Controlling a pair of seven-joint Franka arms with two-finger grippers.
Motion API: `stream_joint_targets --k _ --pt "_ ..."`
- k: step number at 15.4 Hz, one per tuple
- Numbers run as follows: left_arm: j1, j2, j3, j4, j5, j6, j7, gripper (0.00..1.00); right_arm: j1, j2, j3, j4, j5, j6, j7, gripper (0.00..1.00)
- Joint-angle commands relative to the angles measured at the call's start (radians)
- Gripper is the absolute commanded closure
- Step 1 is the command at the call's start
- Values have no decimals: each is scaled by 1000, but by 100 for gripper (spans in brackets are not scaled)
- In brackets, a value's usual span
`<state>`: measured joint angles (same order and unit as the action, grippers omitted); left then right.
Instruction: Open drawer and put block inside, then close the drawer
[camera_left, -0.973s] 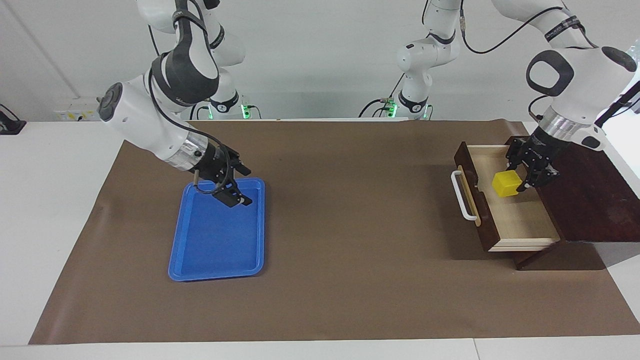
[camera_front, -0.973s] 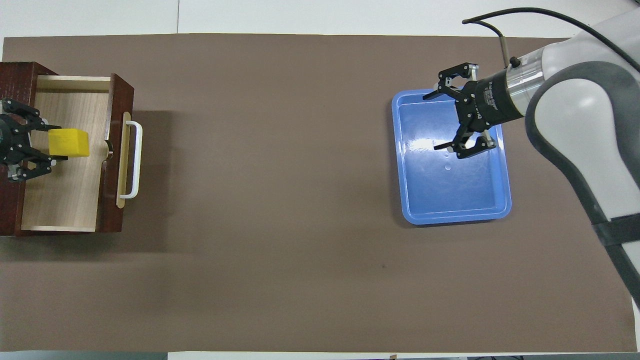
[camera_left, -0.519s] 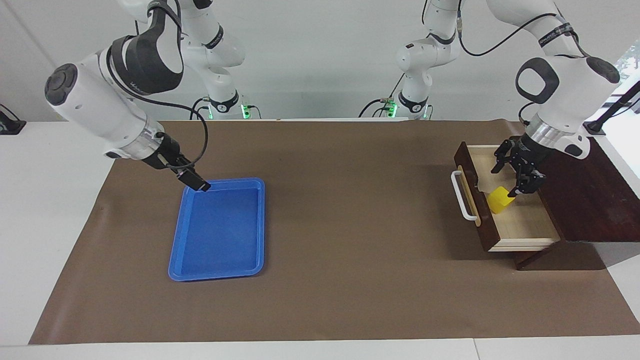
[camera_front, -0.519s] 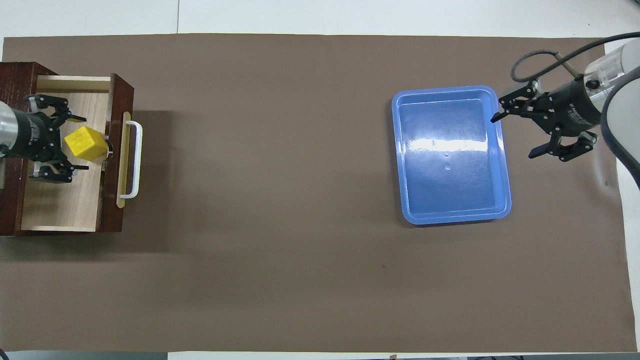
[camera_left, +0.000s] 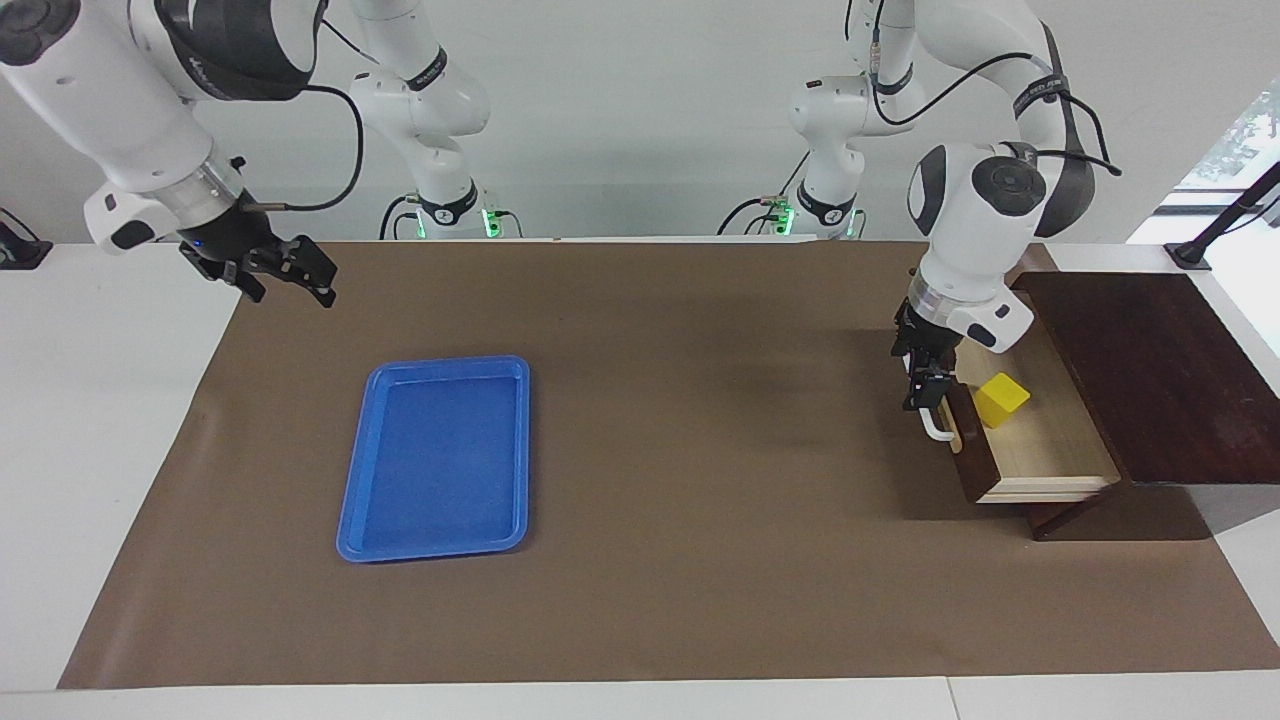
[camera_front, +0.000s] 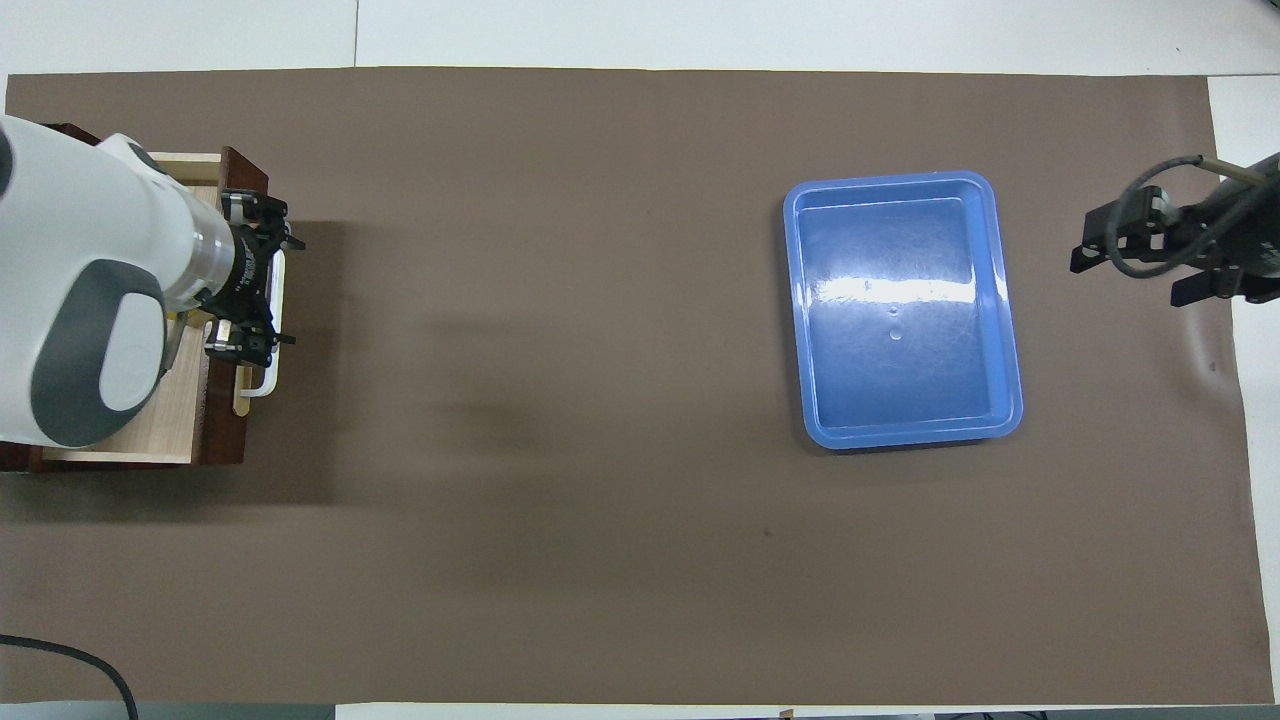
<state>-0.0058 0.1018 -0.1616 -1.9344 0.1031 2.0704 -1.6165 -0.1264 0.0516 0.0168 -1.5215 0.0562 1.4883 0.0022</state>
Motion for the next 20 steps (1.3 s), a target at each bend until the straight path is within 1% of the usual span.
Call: stream_joint_targets --k 1,3,4,6,8,9,11,12,14,15,16,18,20 --pt "98 -14 5 -22 33 34 139 0 -16 -79 18 -31 -70 -28 -143 0" --pt "153 -8 5 -2 91 33 214 0 -19 -85 18 -31 -87 -23 -261 0" --pt "180 2 5 12 102 36 240 0 -27 -85 20 -41 -97 4 -295 0" --pt "237 12 5 31 106 37 306 0 -29 -87 23 -77 -96 67 -280 0" --pt "282 10 5 31 106 42 363 0 -36 -75 25 -88 -93 82 -220 0" --pt "291 12 4 31 106 43 377 0 -36 -70 25 -97 -91 89 -202 0" --pt "274 10 2 37 101 53 417 0 -32 -76 28 -121 -91 90 -165 0" --pt "270 -5 -6 37 98 33 417 0 -33 -78 31 -124 -91 87 -160 0" --pt "225 -34 -15 46 78 -2 421 0 -36 -78 32 -123 -84 66 -153 0" --pt "213 -45 -16 72 49 -65 435 0 -38 -78 32 -118 -78 60 -143 0" --pt "201 -56 -25 107 11 -161 502 0 -38 -76 32 -115 -75 47 -142 0" --pt "158 -79 -27 182 -52 -316 738 0 -38 -78 32 -115 -73 33 -140 0" --pt "122 -94 -27 236 -57 -467 922 0 -38 -78 32 -112 -73 23 -140 0"
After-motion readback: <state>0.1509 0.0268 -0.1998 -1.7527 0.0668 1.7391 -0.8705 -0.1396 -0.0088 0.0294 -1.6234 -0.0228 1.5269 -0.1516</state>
